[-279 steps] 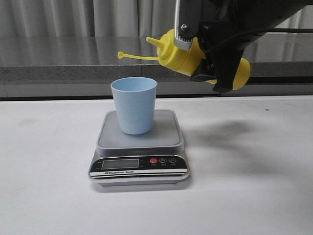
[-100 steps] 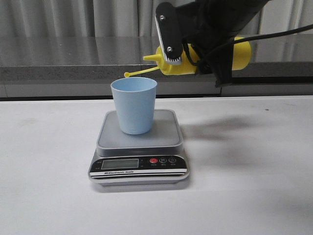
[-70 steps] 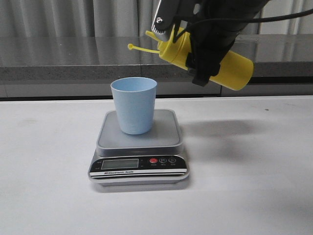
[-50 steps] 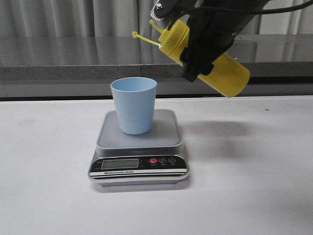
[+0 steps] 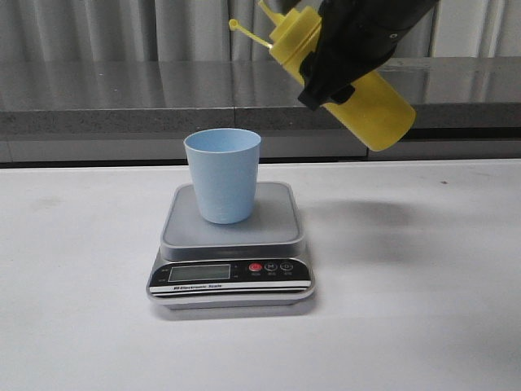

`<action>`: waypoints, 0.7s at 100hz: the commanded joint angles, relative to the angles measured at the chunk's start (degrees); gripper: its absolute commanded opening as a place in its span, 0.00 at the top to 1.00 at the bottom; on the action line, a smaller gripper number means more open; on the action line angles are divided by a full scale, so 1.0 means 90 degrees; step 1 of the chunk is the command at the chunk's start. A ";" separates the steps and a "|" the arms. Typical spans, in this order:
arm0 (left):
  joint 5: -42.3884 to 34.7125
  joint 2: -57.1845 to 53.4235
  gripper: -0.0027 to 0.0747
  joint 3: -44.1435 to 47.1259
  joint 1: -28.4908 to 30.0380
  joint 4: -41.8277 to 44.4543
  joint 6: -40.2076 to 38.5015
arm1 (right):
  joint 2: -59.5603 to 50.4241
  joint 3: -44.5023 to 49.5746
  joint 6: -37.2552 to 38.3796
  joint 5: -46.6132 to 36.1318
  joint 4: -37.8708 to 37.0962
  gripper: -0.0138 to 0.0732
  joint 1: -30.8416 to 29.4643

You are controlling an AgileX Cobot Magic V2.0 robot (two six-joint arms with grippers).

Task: Pour seasoning into cup on scale with both arms
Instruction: 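Tilt the bottle upright with the right gripper and move it back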

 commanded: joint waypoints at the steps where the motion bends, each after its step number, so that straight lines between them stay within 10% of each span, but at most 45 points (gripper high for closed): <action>1: -0.0523 0.0034 0.99 -0.0162 0.0016 0.0003 -0.0038 | -0.0455 -0.0223 0.0082 -0.0236 -0.0108 0.67 -0.0110; 70: -0.0523 0.0034 0.99 -0.0162 0.0016 0.0003 -0.0038 | -0.1394 0.2346 -0.2454 -0.5392 0.4603 0.67 -0.1966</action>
